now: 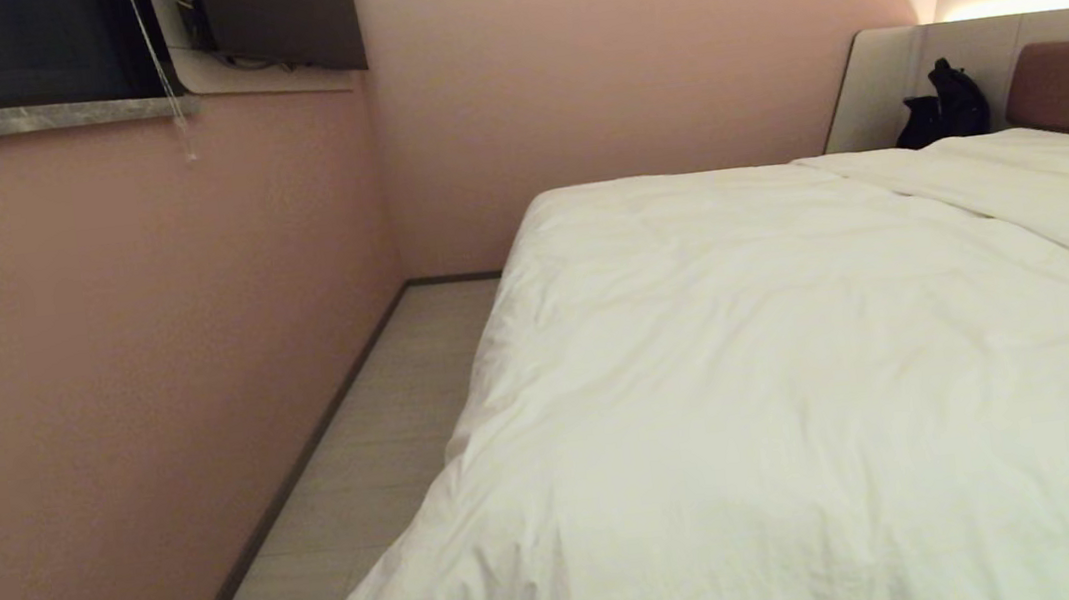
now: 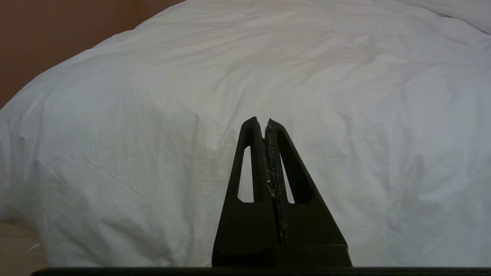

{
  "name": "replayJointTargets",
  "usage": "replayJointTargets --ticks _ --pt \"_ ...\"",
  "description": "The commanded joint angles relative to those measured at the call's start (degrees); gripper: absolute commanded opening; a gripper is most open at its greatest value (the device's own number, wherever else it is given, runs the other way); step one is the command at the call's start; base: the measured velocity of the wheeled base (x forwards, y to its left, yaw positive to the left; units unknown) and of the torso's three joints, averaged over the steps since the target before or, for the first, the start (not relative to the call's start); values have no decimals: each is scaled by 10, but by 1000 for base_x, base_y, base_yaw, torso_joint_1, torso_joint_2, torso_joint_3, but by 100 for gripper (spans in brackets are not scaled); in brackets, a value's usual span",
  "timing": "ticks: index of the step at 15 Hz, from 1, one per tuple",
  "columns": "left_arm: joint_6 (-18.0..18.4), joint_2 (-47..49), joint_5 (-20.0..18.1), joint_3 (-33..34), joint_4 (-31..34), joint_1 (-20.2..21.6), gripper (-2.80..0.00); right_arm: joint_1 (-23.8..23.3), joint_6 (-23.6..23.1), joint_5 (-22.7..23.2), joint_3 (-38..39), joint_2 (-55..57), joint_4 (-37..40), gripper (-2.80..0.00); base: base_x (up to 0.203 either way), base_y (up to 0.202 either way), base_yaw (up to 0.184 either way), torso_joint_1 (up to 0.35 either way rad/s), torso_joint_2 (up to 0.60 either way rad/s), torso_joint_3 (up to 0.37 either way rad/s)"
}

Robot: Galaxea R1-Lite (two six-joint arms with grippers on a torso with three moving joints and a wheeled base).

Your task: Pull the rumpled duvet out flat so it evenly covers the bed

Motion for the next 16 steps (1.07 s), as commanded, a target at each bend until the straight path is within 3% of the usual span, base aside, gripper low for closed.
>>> replayJointTargets --ticks 1,16 --pt "-2 0 -5 10 -6 0 -280 0 0 0 0 1 0 -280 0 0 0 0 0 0" --pt "-4 0 -4 11 -9 0 -280 0 0 0 0 1 0 -280 0 0 0 0 0 0"
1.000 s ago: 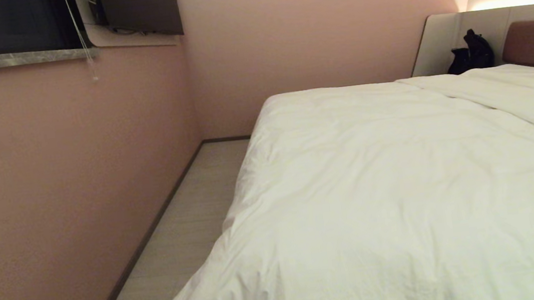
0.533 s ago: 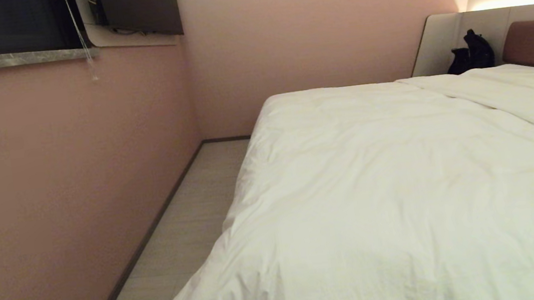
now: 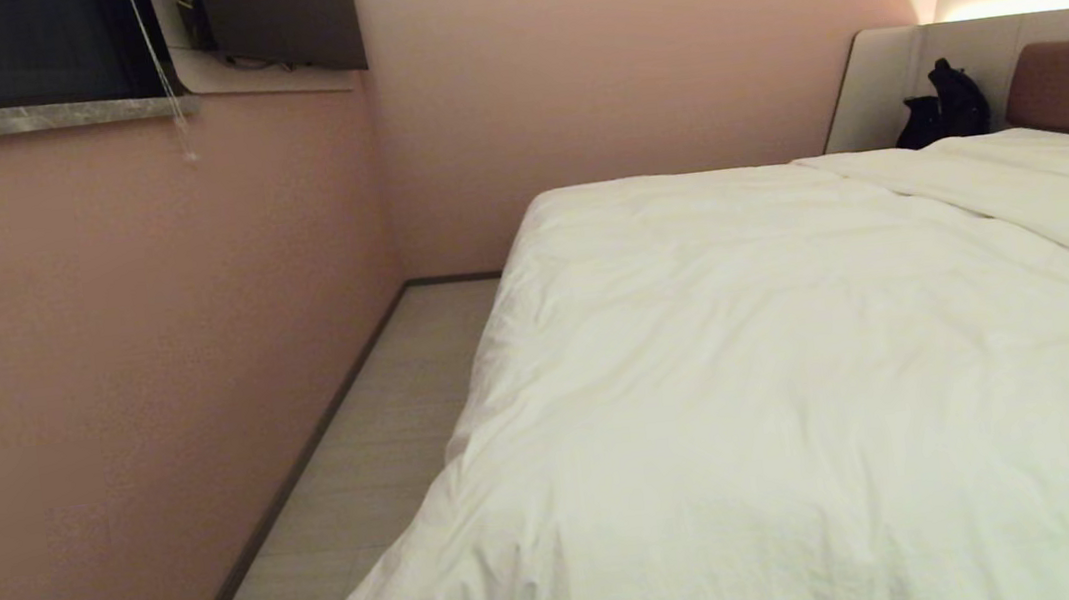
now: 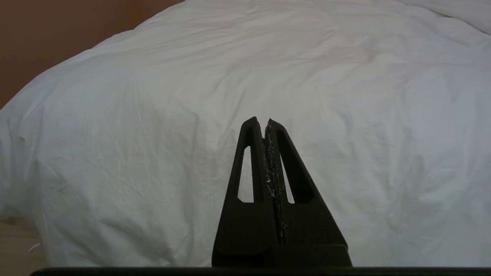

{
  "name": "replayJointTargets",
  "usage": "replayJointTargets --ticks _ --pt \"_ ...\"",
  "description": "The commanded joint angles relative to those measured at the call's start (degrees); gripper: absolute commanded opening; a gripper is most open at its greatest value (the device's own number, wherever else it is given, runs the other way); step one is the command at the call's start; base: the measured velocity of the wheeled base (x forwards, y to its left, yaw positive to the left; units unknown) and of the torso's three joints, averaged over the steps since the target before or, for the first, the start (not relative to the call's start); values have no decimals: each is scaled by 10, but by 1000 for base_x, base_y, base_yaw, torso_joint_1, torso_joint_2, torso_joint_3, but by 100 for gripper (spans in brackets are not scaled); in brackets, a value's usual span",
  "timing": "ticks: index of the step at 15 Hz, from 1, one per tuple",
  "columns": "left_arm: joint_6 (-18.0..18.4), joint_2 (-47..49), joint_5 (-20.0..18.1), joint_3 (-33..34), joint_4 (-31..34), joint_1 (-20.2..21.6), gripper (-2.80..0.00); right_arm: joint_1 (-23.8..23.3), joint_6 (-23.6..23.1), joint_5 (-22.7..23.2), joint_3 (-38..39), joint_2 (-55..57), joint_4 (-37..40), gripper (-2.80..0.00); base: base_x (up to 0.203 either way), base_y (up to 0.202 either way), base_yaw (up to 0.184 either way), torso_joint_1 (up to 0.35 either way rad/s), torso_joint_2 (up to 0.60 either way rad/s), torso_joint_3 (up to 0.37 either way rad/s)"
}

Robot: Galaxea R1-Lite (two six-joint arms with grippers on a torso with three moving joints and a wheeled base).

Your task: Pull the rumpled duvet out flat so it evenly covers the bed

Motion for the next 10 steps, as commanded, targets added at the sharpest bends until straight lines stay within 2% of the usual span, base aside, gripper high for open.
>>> replayJointTargets --ticks 1,4,10 --pt "1 0 0 0 0 0 -280 0 0 0 0 1 0 -280 0 0 0 0 0 0" --pt "0 0 1 0 0 1 -280 0 0 0 0 1 0 -280 -21 0 -1 3 1 0" --pt "-1 0 -1 0 0 1 -280 0 0 0 0 1 0 -280 -190 0 1 2 0 1"
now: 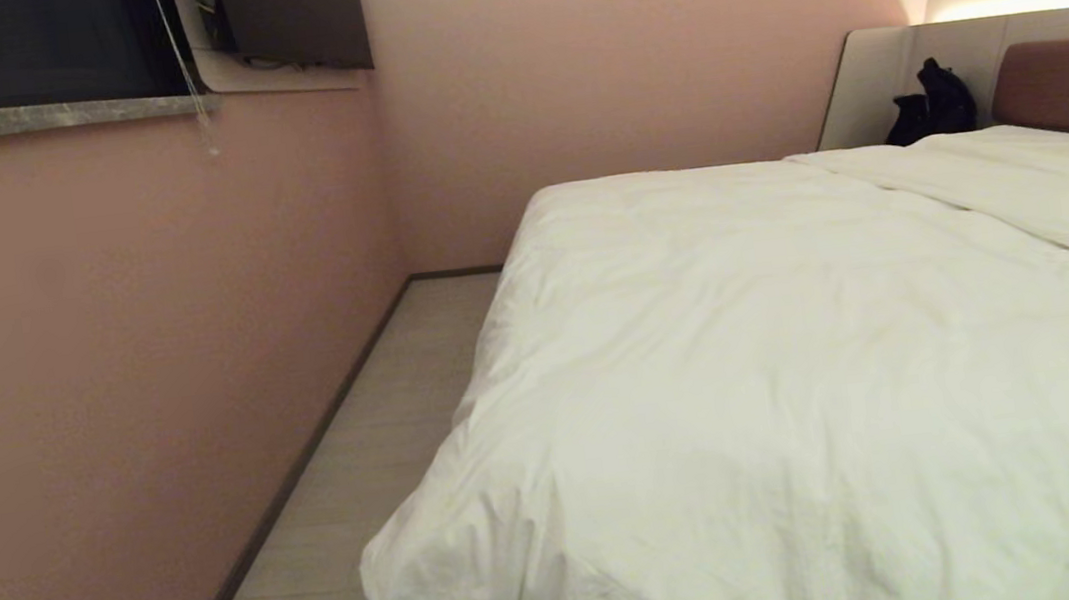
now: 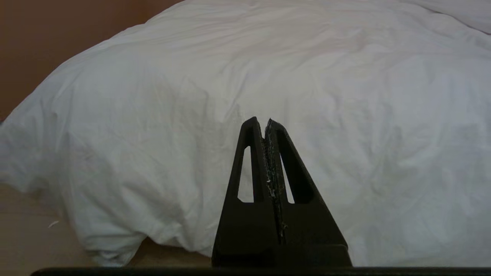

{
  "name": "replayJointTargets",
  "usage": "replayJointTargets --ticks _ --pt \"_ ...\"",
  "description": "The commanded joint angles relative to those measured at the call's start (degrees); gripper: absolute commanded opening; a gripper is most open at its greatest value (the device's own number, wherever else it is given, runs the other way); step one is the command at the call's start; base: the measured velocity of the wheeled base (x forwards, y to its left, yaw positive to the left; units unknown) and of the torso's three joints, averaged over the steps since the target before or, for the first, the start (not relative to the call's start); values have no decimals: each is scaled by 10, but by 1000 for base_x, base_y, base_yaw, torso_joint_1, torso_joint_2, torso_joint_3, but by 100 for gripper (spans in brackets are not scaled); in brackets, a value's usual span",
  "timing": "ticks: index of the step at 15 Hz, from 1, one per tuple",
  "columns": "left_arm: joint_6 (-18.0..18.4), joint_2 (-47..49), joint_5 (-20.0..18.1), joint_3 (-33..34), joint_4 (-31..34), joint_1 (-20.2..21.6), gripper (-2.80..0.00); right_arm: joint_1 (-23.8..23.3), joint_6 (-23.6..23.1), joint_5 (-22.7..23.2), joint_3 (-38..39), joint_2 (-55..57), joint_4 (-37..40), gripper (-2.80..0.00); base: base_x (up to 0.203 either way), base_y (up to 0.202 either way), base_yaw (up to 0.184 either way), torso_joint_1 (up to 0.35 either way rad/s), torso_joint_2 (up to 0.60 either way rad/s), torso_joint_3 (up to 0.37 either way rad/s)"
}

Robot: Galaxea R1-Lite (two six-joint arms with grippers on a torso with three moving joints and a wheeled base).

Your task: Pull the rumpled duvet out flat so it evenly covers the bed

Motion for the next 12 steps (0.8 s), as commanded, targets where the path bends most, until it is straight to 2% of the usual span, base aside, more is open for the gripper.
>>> replayJointTargets --ticks 1,8,12 --pt "-1 0 -1 0 0 0 -280 0 0 0 0 1 0 -280 -193 0 -1 -2 3 3" --pt "0 0 -1 0 0 0 -280 0 0 0 0 1 0 -280 -189 0 2 2 2 3" --pt "-1 0 -1 0 0 0 -280 0 0 0 0 1 0 -280 -31 0 1 -2 0 1"
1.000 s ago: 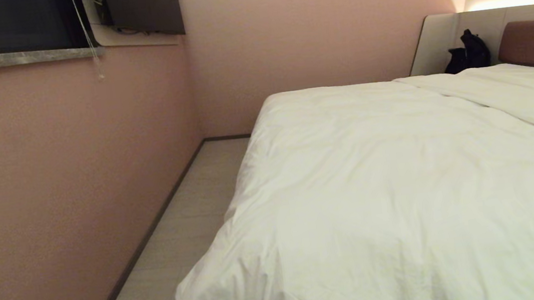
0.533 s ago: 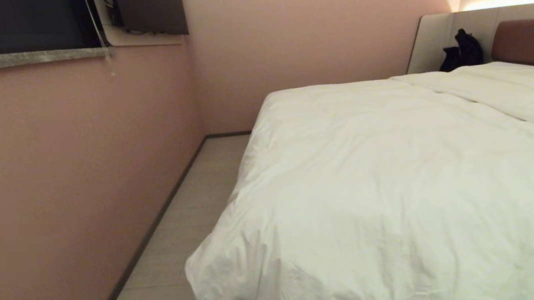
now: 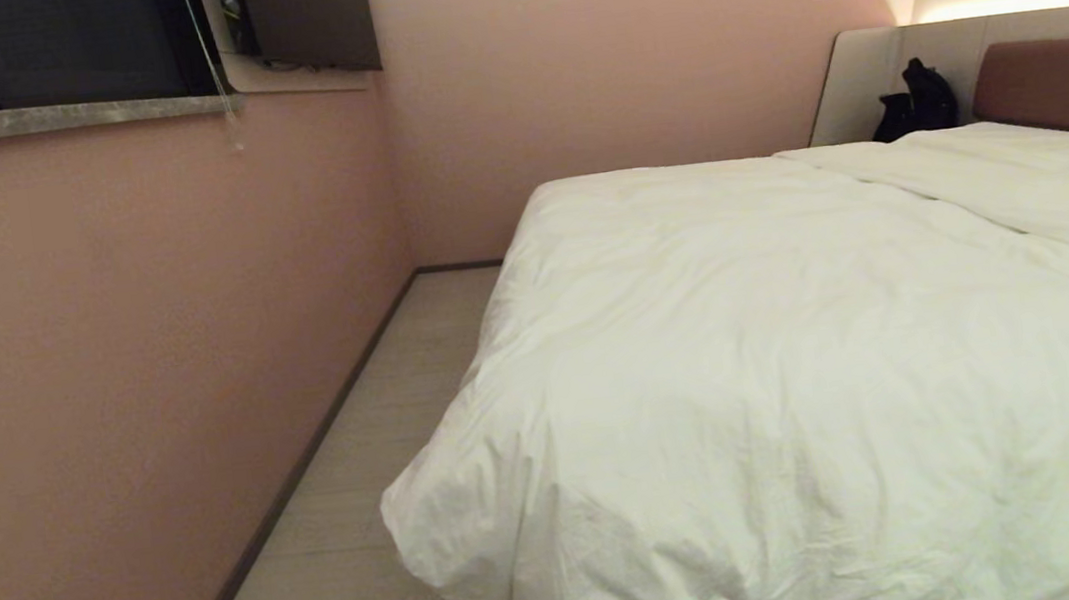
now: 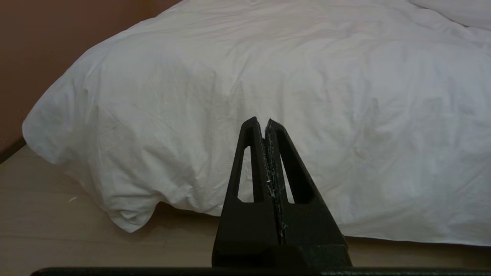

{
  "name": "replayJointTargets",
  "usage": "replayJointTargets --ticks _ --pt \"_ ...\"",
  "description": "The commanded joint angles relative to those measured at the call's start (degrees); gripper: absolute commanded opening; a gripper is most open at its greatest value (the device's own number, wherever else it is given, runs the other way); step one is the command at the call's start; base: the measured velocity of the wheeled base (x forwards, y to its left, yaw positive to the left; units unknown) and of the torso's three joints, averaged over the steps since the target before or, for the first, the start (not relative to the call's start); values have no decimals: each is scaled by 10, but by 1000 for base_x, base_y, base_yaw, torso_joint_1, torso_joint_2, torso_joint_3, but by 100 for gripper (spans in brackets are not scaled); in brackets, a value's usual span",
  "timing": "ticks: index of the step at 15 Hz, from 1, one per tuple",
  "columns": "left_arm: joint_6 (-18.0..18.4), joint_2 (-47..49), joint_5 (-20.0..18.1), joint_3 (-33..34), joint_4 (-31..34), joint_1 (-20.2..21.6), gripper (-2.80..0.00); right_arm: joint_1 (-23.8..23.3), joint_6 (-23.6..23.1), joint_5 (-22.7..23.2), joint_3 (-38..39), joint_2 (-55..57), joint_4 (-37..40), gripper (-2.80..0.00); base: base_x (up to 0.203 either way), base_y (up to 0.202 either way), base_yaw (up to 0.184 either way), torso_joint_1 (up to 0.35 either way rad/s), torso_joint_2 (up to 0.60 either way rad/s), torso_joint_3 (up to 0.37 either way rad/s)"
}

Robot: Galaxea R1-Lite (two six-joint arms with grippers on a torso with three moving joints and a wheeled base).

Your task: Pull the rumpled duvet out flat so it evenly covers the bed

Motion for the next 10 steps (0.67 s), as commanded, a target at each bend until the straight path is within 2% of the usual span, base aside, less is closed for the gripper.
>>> replayJointTargets --ticks 1,10 --pt "-1 1 0 0 0 0 -280 0 0 0 0 1 0 -280 0 0 0 0 0 0" --pt "0 0 0 0 0 0 -280 0 0 0 0 1 0 -280 0 0 0 0 0 0"
